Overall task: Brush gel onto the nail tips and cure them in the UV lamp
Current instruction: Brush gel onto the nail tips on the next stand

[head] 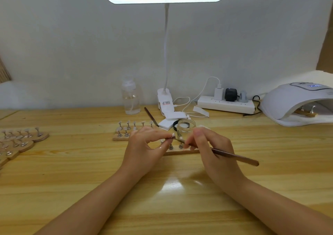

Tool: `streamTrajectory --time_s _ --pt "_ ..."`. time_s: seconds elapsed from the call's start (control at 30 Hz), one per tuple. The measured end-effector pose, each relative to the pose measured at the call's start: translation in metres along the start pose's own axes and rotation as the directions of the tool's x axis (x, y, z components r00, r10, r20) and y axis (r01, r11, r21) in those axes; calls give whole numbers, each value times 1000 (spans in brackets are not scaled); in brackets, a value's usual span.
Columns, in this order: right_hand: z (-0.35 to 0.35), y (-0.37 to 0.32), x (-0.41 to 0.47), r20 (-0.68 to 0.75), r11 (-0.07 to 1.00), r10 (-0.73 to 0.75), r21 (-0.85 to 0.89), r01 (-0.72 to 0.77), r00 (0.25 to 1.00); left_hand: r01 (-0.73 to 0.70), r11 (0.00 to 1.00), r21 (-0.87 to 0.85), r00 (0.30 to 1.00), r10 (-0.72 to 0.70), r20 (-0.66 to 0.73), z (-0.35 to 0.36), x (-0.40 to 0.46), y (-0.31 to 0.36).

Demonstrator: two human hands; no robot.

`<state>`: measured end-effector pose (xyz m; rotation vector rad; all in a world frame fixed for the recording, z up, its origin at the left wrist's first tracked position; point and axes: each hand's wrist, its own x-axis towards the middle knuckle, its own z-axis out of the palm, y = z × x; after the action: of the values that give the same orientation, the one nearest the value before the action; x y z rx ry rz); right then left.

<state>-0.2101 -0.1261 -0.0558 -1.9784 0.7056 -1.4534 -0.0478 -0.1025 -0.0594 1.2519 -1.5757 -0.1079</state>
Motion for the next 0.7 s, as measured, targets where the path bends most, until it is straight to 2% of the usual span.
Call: streamTrajectory --time_s 0.07,0.2,0.37,0.53,0.7 --pt "-1 0 -1 -25 998 -25 58 26 999 8 1000 -12 1000 -8 -4 0 0 0" --pt "-1 0 1 -31 998 -32 -56 30 999 16 1000 -22 1000 -16 -10 0 0 0" --pt "0 0 -1 -33 998 -46 51 48 998 24 999 -40 1000 -25 -13 1 0 -1" --pt "-1 -1 1 -4 998 -22 -63 22 1000 -1 1000 -30 1000 1 -9 0 0 -1" --pt "-1 1 -2 -57 997 -26 67 30 998 9 1000 -27 1000 -9 -19 0 0 -2"
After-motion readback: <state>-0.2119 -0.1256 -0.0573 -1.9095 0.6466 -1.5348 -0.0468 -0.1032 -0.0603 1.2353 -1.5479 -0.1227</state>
